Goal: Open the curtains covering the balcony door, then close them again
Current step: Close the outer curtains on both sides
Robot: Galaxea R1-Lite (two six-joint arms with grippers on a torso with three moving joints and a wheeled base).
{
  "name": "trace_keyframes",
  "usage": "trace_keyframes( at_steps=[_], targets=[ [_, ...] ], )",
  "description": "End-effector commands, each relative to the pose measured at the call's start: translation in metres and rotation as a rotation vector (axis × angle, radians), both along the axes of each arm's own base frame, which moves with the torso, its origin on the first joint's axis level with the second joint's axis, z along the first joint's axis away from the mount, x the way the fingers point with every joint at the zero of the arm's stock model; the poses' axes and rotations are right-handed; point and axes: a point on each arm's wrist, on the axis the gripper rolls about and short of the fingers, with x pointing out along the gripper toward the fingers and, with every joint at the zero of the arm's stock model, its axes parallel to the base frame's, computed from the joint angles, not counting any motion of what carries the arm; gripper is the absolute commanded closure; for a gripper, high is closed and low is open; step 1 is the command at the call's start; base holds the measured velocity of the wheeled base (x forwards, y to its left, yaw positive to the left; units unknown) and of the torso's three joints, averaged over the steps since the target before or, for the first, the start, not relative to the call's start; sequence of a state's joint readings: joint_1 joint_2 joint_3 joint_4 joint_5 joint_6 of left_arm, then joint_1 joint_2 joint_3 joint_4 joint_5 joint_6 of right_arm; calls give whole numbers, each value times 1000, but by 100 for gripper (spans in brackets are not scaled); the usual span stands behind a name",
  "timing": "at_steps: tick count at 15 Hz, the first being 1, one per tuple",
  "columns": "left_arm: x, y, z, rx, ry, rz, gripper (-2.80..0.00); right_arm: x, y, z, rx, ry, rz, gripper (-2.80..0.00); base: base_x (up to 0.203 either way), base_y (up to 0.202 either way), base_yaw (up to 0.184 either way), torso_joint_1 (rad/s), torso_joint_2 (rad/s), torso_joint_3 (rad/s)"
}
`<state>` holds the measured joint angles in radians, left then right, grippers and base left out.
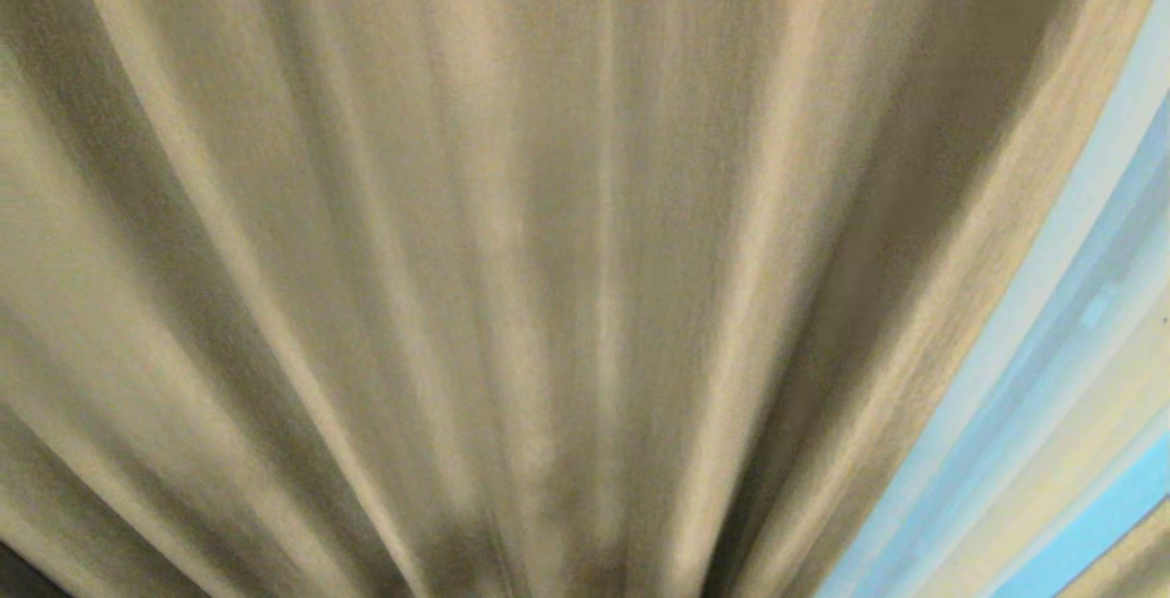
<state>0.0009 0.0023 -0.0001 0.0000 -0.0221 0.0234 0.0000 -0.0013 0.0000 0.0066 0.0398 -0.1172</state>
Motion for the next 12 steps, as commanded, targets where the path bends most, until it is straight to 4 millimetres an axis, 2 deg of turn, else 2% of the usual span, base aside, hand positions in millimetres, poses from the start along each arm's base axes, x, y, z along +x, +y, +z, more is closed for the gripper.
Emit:
trace_keyframes(
  at_steps=[1, 9, 12],
  targets=[
    [0, 0, 0, 0, -2, 0, 0, 0, 0, 0, -2, 1, 2, 0, 0, 0, 0, 0, 0, 0],
    [0, 0, 0, 1, -4, 0, 0, 0, 0, 0, -1, 1, 0, 0, 0, 0, 0, 0, 0, 0],
    [0, 0, 0, 0, -4, 0, 0, 0, 0, 0, -1, 1, 0, 0, -1, -128, -2, 2, 2, 3]
  ],
)
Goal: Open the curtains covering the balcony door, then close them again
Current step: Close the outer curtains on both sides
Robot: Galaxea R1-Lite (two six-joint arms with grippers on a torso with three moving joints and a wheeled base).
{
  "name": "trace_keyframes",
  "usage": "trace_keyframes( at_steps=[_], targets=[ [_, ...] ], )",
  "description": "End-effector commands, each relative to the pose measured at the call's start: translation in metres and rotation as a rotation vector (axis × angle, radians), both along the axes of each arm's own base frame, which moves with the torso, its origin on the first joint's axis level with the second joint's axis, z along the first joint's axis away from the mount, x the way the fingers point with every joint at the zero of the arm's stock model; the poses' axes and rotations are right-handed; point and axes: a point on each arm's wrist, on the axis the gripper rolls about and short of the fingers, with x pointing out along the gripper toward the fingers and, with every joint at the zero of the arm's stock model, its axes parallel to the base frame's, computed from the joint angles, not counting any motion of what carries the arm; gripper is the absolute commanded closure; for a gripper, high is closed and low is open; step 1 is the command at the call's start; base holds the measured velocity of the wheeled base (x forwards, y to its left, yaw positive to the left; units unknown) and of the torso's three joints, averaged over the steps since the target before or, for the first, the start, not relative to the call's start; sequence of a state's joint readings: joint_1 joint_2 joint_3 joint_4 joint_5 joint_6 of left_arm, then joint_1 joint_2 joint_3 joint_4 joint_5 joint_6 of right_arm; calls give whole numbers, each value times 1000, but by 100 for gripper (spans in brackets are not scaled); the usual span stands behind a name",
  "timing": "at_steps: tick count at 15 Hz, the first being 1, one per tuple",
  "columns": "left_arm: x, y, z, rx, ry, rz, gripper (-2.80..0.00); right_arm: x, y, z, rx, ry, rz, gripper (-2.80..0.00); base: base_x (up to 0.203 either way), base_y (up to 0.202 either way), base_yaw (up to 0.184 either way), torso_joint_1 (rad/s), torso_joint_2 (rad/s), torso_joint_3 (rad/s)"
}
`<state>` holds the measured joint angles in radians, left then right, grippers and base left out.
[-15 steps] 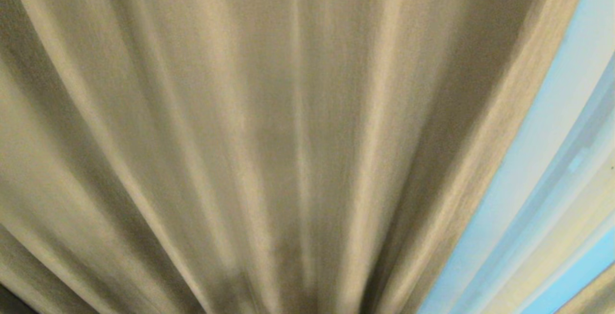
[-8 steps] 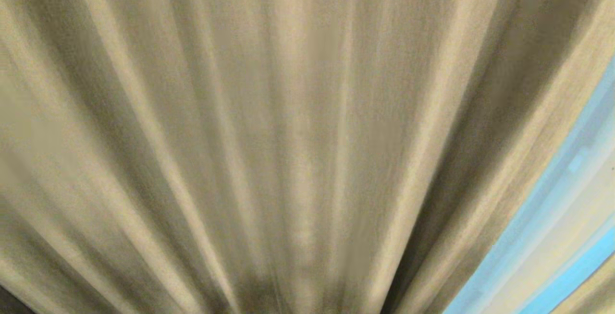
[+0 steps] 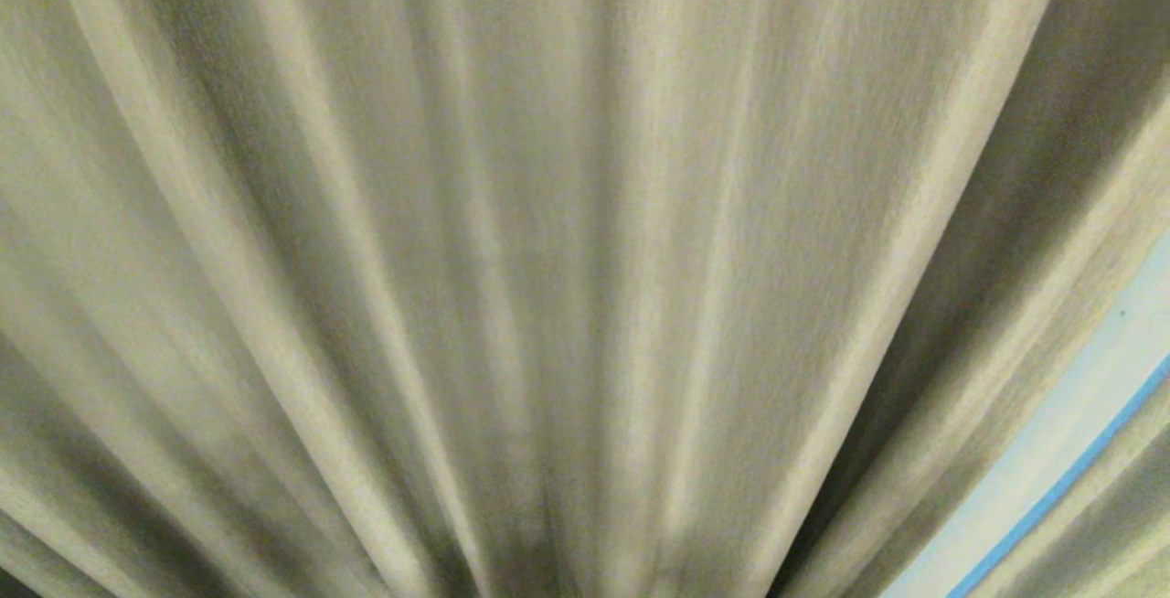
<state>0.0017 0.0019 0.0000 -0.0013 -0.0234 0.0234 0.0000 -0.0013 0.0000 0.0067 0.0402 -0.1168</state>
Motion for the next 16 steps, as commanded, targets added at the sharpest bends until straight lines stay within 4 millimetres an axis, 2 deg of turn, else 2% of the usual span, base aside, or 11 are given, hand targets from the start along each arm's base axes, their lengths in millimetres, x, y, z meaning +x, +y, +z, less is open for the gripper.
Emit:
trace_keyframes(
  at_steps=[1, 16],
  targets=[
    [0, 0, 0, 0, -2, 0, 0, 0, 0, 0, -1, 1, 1, 0, 0, -190, 0, 5, 7, 0],
    [0, 0, 0, 1, -2, 2, 0, 0, 0, 0, -1, 2, 0, 0, 0, -193, 0, 2, 2, 1]
  ],
)
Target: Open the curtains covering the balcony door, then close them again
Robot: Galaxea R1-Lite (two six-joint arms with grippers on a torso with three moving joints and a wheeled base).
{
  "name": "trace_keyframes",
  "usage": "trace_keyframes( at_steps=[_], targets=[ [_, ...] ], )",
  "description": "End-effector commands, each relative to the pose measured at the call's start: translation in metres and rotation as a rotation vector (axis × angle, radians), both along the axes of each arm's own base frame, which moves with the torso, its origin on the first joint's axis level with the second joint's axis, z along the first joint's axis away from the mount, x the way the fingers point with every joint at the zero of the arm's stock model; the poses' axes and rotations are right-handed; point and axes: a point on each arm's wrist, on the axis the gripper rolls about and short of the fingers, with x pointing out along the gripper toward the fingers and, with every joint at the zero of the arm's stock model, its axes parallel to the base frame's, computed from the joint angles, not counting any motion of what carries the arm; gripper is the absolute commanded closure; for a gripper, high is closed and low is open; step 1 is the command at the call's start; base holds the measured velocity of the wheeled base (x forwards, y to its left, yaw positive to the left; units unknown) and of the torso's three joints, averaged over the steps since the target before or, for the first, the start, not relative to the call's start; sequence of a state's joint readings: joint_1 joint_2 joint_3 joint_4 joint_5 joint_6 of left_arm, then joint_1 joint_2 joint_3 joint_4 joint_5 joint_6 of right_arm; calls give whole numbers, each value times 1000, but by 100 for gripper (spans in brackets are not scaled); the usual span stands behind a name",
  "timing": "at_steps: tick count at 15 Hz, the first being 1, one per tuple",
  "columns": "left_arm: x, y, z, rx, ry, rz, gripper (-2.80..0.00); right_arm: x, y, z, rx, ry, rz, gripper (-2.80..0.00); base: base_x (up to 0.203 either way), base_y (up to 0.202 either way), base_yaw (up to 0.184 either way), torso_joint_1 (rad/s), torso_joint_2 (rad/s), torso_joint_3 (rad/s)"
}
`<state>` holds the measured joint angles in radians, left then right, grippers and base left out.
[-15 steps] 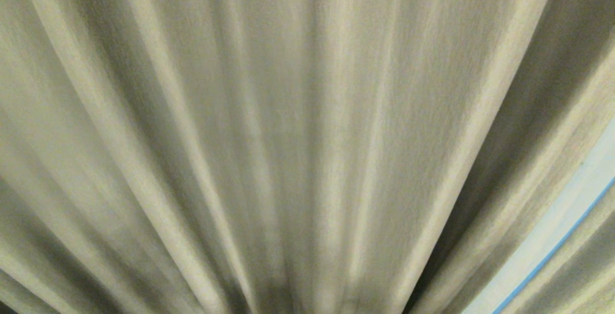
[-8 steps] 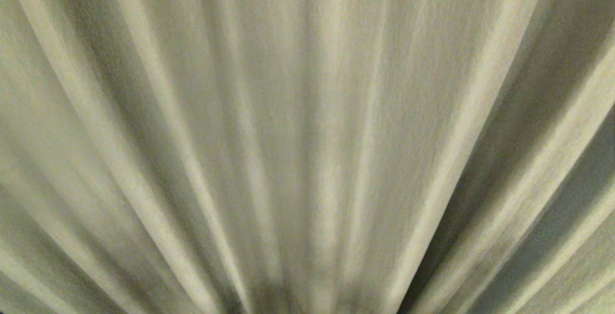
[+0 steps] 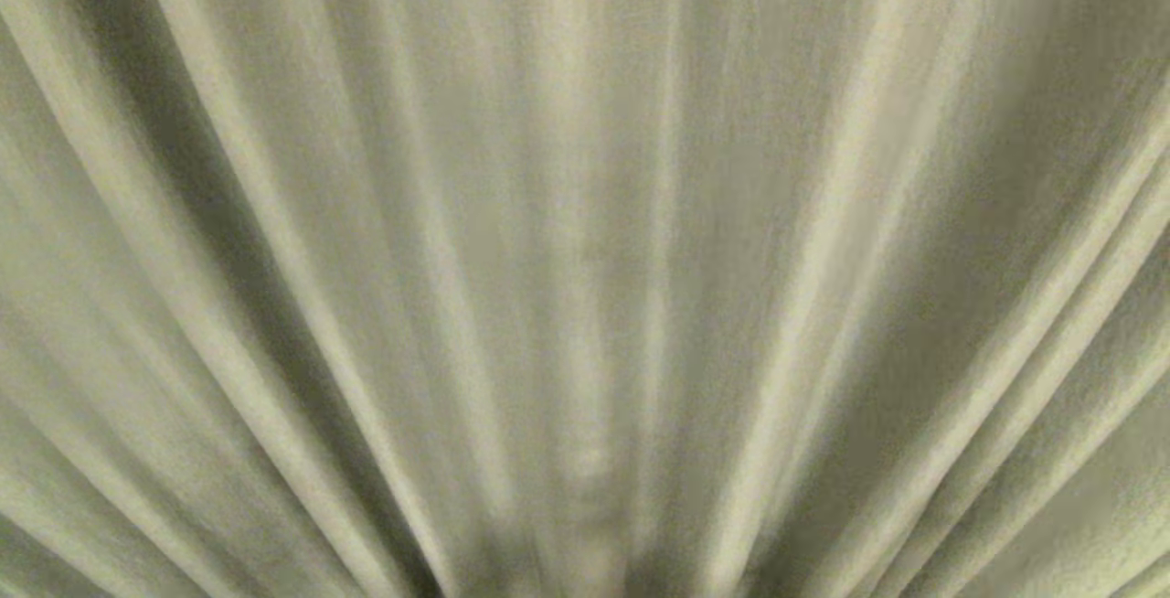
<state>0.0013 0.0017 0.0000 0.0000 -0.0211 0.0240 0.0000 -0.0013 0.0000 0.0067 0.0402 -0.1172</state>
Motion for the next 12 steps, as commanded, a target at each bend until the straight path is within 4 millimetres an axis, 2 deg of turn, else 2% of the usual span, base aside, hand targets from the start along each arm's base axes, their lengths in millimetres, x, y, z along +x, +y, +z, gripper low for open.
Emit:
trace_keyframes(
  at_steps=[1, 12],
  targets=[
    [0, 0, 0, 1, -3, 0, 0, 0, 0, 0, -1, 1, 1, 0, 0, -189, 4, -1, 2, 9],
    [0, 0, 0, 35, -4, -6, 0, 0, 0, 0, -1, 2, 0, 0, 0, -191, 2, 4, 3, 4]
  ],
)
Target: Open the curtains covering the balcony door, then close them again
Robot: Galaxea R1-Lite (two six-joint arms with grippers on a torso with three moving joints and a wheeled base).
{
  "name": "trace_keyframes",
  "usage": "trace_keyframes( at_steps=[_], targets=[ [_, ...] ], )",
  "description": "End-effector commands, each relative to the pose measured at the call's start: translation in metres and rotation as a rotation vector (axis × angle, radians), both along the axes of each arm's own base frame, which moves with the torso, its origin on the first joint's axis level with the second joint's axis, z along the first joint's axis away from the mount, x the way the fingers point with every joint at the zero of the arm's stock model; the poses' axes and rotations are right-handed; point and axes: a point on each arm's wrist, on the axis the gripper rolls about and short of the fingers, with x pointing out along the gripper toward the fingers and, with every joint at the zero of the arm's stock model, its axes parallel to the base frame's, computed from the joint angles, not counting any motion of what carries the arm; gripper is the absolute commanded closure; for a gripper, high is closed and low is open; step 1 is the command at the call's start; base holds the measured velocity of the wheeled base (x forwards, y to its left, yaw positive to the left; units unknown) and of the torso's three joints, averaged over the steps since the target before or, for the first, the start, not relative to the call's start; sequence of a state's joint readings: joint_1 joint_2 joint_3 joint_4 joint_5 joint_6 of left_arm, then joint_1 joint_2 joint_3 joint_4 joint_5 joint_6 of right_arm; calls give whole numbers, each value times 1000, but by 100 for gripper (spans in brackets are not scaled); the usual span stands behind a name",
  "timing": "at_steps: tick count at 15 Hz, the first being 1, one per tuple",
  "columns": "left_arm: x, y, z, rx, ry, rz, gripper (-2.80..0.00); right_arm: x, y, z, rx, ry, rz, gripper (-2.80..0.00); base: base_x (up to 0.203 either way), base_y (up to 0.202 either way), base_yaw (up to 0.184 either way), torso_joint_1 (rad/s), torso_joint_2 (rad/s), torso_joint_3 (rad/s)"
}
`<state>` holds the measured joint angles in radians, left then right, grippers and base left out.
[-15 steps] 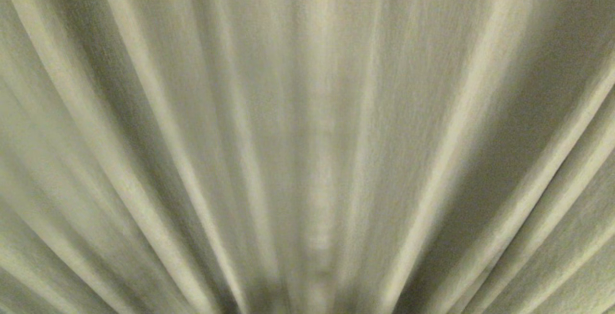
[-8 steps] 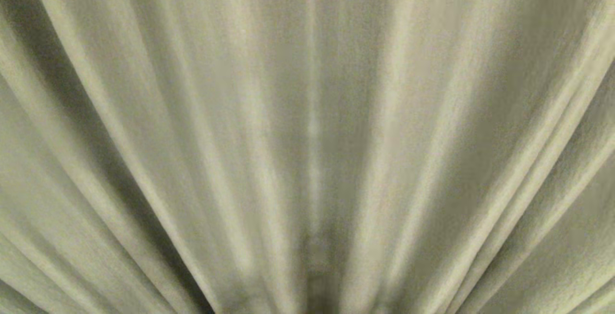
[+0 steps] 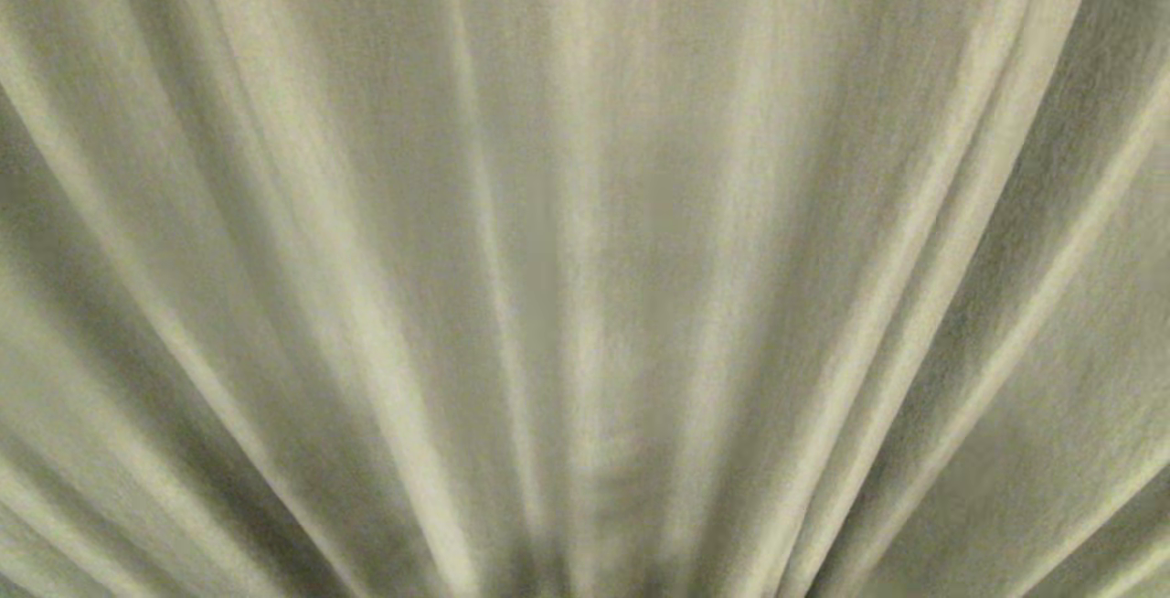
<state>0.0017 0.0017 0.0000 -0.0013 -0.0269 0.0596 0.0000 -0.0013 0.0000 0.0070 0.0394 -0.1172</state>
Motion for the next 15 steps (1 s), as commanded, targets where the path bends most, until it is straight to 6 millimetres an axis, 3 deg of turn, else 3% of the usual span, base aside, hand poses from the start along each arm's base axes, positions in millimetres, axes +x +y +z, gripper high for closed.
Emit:
trace_keyframes(
  at_steps=[1, 12, 15],
  targets=[
    [0, 0, 0, 0, -2, -4, 0, 0, 0, 0, -1, 1, 0, 0, 0, -195, 2, 2, -6, 2],
    [0, 0, 0, -2, -2, -1, 0, 0, 0, 0, -1, 0, 2, 0, 0, -190, 2, 2, 2, 3],
    [0, 0, 0, -7, -2, 1, 0, 0, 0, 0, -1, 2, 2, 0, 0, -76, 1, 1, 2, 0]
  ],
)
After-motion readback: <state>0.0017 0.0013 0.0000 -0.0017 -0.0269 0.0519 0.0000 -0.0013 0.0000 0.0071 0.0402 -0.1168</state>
